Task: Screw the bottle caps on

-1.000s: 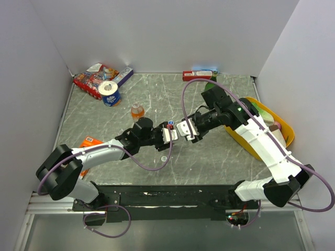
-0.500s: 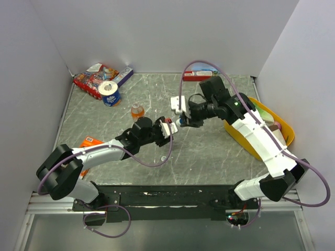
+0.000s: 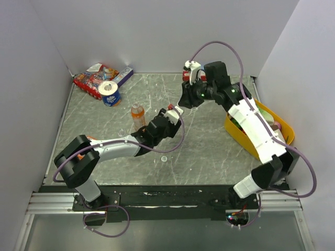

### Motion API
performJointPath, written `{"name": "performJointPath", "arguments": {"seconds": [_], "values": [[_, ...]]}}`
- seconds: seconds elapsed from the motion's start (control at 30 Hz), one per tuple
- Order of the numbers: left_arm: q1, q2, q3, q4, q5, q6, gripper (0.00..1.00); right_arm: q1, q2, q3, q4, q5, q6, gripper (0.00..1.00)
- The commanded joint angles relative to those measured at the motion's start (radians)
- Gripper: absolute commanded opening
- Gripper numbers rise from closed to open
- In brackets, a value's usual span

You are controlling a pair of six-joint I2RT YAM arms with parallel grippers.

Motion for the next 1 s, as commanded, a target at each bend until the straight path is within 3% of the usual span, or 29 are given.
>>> {"name": "performJointPath", "arguments": {"seconds": [0.0,0.03,0.13,0.2,0.3,0.33,0.37,0.43,0.53,0.67,0.97], "values": [[0.008,-0.01,0.051,0.039,-0.101,-0.088,0.01,-0.029,0.036,0.178,-0.136,-0.06,0.227,0.41],[0.015,-0.013,0.042,0.027,-0.08,-0.084,0.01,-0.041,0.059,0.297,-0.156,-0.057,0.204,0.52],[0.045,-0.049,-0.012,-0.004,0.044,-0.073,0.01,-0.109,0.079,0.469,-0.159,-0.067,0.132,0.69],[0.067,-0.082,-0.044,-0.028,0.172,-0.054,0.01,-0.162,0.078,0.505,-0.138,-0.222,0.048,0.7],[0.113,-0.12,-0.061,-0.091,0.454,0.04,0.01,-0.182,0.012,0.418,-0.182,-0.425,-0.29,0.67],[0.125,-0.131,-0.067,-0.102,0.553,0.063,0.01,-0.181,-0.043,0.332,-0.226,-0.479,-0.545,0.67],[0.137,-0.157,-0.075,-0.119,0.642,0.143,0.01,-0.176,-0.074,0.283,-0.271,-0.509,-0.678,0.67],[0.15,-0.18,-0.081,-0.18,0.783,0.23,0.01,-0.146,-0.165,0.122,-0.337,-0.489,-0.969,0.69],[0.151,-0.192,-0.055,-0.315,0.895,0.412,0.01,-0.107,-0.245,-0.018,-0.359,-0.423,-1.194,0.7],[0.15,-0.163,0.014,-0.447,0.936,0.56,0.01,-0.034,-0.27,-0.07,-0.368,-0.383,-1.31,0.7],[0.147,-0.16,0.049,-0.447,0.925,0.637,0.01,0.06,-0.243,-0.069,-0.521,-0.37,-1.508,0.66]]}}
